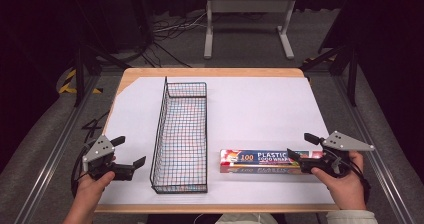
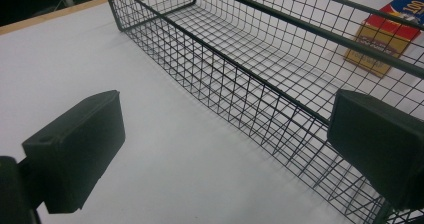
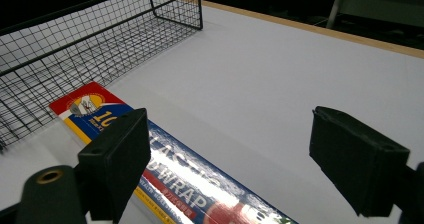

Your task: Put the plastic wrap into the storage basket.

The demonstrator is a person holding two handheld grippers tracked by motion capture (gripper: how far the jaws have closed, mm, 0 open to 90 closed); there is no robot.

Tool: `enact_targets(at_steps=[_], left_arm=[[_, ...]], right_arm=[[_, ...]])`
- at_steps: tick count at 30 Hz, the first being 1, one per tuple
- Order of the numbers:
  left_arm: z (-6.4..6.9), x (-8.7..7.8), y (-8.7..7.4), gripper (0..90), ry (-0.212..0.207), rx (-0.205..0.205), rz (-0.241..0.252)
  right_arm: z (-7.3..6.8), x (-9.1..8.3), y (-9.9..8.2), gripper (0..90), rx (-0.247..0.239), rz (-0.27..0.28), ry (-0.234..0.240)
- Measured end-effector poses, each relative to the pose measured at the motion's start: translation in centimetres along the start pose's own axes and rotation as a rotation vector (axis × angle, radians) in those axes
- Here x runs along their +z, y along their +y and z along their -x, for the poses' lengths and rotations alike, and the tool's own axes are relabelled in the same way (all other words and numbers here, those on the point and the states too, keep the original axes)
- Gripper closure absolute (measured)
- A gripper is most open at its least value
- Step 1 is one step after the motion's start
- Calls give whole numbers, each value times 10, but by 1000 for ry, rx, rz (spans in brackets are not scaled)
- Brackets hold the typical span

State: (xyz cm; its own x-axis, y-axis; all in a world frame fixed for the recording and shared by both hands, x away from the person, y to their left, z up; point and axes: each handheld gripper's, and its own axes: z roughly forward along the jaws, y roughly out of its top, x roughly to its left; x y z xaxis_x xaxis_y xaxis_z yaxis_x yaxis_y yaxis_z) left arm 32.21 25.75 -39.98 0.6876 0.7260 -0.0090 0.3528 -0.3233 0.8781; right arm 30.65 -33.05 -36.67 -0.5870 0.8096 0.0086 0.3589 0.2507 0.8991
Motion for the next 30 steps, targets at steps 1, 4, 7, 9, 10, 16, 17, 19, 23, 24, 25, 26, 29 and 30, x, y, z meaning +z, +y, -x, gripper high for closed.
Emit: enact_targets(at_steps=[1, 4, 7, 9, 10, 16, 17, 19, 23, 24, 25, 26, 29, 30], left_arm=[[0, 0, 0, 26, 1, 1, 1], [0, 0, 1, 27, 1, 3, 1], [0, 0, 1, 26, 1, 4, 1], [0, 0, 1, 26, 1, 2, -2], [0, 0, 0, 27, 0, 2, -3], [0, -1, 1, 27, -1, 1, 0], [1, 0, 1, 27, 0, 0, 0], [0, 0, 1, 27, 0, 2, -1], [1, 0, 1, 27, -2, -1, -2], [0, 0, 1, 27, 0, 2, -1], [1, 0, 1, 26, 0, 2, -2], [0, 0, 1, 27, 0, 2, -2], [0, 0, 1, 26, 0, -1, -3], [0, 0, 1, 26, 0, -3, -4]], right_arm=[[-1, 0, 2, 178, -5, 0, 6], [-5, 1, 8, 203, -23, -6, 28], [-9, 4, 14, 240, -49, -21, 56], [-12, 6, 17, 260, -66, -34, 69], [-14, 7, 18, 280, -71, -37, 77], [-29, 15, 27, 447, -122, -103, 165], [-31, 17, 28, 478, -127, -111, 178], [-36, 20, 30, 549, -143, -130, 211], [-44, 27, 33, 700, -164, -174, 262], [-45, 28, 33, 718, -168, -182, 271], [-47, 31, 34, 751, -153, -195, 300], [-48, 32, 34, 793, -141, -202, 317], [-54, 36, 34, 900, -148, -242, 363], [-56, 38, 34, 900, -154, -255, 380]])
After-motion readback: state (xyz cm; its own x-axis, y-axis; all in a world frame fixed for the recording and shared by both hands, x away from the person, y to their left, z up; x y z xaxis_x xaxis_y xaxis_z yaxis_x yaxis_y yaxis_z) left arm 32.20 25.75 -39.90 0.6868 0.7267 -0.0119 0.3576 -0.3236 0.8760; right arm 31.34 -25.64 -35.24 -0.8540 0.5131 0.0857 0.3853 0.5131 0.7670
